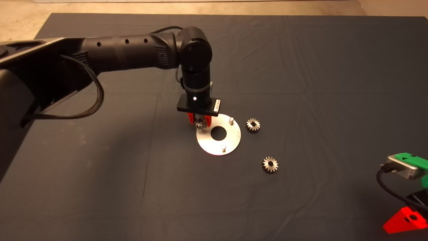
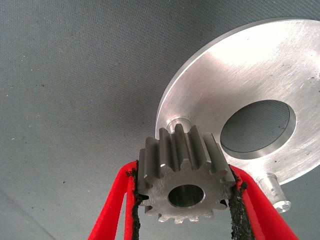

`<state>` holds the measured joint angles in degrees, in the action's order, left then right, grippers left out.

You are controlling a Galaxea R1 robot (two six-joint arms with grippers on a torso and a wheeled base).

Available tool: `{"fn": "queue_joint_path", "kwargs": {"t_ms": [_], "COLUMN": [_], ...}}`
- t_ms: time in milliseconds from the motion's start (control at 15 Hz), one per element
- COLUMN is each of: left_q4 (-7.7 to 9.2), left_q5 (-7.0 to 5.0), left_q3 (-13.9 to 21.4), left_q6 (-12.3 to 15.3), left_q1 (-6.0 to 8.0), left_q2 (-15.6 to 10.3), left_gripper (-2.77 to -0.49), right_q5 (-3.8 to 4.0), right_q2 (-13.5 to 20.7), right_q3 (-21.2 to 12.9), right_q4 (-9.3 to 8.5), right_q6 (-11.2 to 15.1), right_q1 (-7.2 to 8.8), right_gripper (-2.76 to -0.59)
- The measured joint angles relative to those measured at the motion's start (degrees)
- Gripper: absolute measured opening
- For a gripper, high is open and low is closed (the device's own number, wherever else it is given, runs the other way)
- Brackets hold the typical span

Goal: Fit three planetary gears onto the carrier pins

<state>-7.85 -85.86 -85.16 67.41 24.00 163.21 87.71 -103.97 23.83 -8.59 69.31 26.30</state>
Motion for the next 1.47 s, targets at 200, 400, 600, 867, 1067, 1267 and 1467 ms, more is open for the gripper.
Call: {"fn": "queue_joint_path", "kwargs": {"t_ms": [200,400,600,867,1067,1267,1467], "left_q4": [0.00,-0.17,-0.27,-0.29,-0.80,-0.94,-0.94], "left_q5": [-0.02,-0.49,-0.59,-0.74,-0.27,-0.09,-0.11], "left_q3": [0.0,0.1,0.1,0.1,0.1,0.1,0.1], "left_q6": [0.0,0.3,0.3,0.4,0.5,0.5,0.5], "left_q1": [0.00,0.00,0.00,0.00,-0.74,-0.79,-0.79], "left_q2": [0.2,0.7,0.8,0.9,1.1,1.1,1.1], "left_gripper": [-2.38,-2.38,-2.38,-2.38,-2.38,-2.38,-2.38], "right_q5": [0.00,-0.01,0.00,0.00,0.00,-0.01,-0.01], "right_q2": [0.0,0.0,0.0,0.0,0.0,0.0,0.0], "right_q3": [0.0,0.0,0.0,0.0,0.0,0.0,0.0], "right_q4": [0.00,0.00,0.00,0.00,0.00,0.00,0.00], "right_q6": [0.0,0.0,0.0,0.0,0.0,0.0,0.0], "right_q1": [-0.11,-0.11,-0.63,-0.74,-0.76,-0.76,-0.76], "right_gripper": [-0.61,-0.61,-0.61,-0.61,-0.61,-0.61,-0.61]}}
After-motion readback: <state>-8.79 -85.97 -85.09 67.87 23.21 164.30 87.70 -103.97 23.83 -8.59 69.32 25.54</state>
